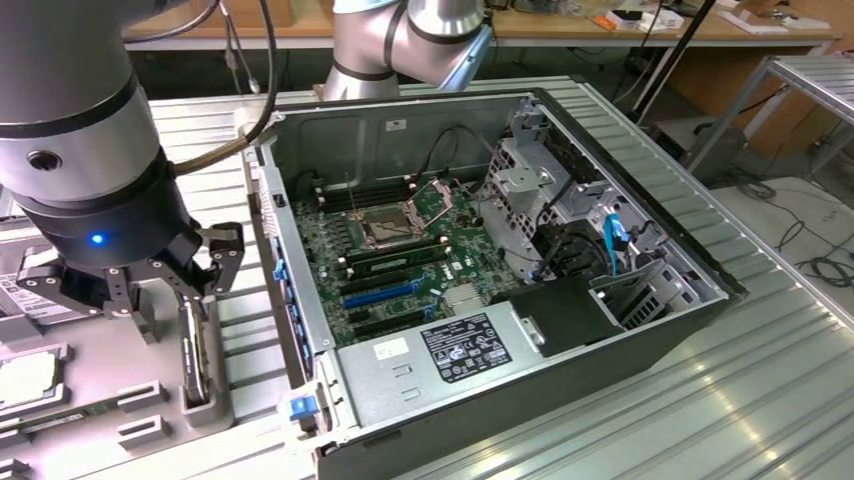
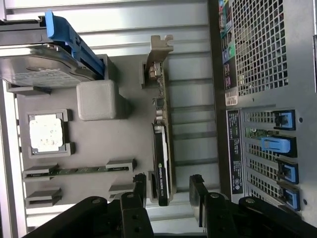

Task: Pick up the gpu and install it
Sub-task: 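Pick up the gpu and move the gpu toward the slot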

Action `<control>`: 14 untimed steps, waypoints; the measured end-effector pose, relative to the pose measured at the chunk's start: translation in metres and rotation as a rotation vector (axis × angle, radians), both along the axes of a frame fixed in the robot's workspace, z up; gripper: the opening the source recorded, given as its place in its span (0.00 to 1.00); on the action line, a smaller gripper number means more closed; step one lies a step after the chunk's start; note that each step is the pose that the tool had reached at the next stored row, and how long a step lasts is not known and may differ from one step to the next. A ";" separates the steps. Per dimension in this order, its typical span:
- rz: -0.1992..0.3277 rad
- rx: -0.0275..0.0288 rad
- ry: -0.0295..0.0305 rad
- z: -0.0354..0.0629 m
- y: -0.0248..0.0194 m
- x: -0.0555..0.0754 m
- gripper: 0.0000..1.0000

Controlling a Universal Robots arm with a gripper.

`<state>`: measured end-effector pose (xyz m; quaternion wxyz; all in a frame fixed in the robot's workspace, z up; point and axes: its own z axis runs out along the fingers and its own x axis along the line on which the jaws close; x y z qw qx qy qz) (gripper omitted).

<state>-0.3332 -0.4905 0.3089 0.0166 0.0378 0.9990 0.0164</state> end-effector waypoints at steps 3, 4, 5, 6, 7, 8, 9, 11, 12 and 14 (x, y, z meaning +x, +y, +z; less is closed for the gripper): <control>0.000 0.0001 -0.0011 -0.0065 0.0000 -0.002 0.48; 0.000 0.0000 -0.0018 -0.0099 0.0000 -0.002 0.48; 0.000 0.0000 -0.0022 -0.0125 0.0000 -0.002 0.48; 0.000 0.0001 -0.0025 -0.0142 0.0000 -0.002 0.48; 0.001 0.0001 -0.0027 -0.0160 0.0000 -0.002 0.48; 0.001 0.0000 -0.0027 -0.0176 0.0000 -0.003 0.48; 0.002 0.0001 -0.0029 -0.0198 0.0000 -0.002 0.48; 0.002 0.0000 -0.0042 -0.0240 0.0000 -0.002 0.48; 0.002 0.0001 -0.0062 -0.0267 0.0000 -0.002 0.48; 0.003 0.0001 -0.0081 -0.0325 0.0000 -0.002 0.48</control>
